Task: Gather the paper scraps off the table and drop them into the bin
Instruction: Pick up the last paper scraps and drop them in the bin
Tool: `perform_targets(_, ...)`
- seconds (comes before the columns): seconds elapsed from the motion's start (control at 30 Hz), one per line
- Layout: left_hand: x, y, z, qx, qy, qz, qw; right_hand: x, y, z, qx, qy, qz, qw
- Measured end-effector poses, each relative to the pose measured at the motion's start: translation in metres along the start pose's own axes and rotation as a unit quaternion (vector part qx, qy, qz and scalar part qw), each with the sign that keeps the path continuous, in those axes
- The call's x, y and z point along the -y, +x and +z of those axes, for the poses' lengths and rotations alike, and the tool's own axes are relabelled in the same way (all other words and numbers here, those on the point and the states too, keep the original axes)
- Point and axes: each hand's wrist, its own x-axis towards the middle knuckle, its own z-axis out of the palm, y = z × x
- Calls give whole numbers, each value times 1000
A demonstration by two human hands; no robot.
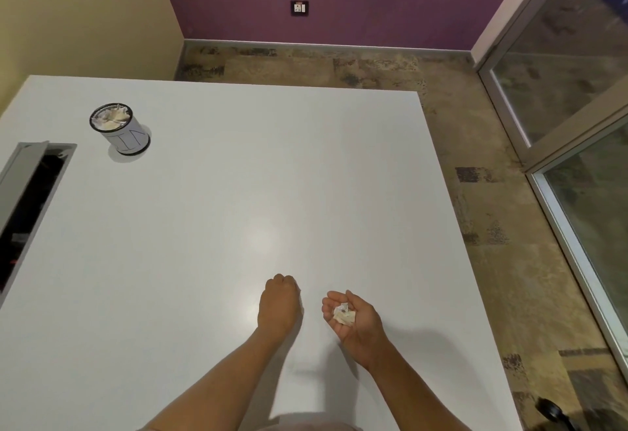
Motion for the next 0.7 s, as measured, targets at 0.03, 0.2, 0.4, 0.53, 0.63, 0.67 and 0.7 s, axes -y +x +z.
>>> perform_targets(0.03, 0, -1, -3, 24, -44, -17, 999, -2, 0, 0, -2, 4, 0, 1000)
perform_targets(0.2, 3, -18, -24, 116, -332, -59, 934, -16, 4, 1, 10, -13, -8, 1000)
perform_targets(0.4, 1, -51, -51, 76, -350, 74, 931, -37, 7, 18, 46, -35, -5, 998)
perform_targets(0.53, 9, -64, -66, -14, -214, 158, 964, -54, 0, 46, 46, -24, -20, 998)
perform_targets(0.63, 23, -71, -74, -81, -128, 188, 970, -65, -7, 65, 42, -22, -7, 999)
perform_targets(0.67, 29, -72, -77, -100, -117, 195, 969, -69, -10, 72, 45, -20, -2, 999)
perform_targets(0.7, 34, -75, -81, -115, -117, 199, 966, -72, -11, 79, 48, -19, -1, 999)
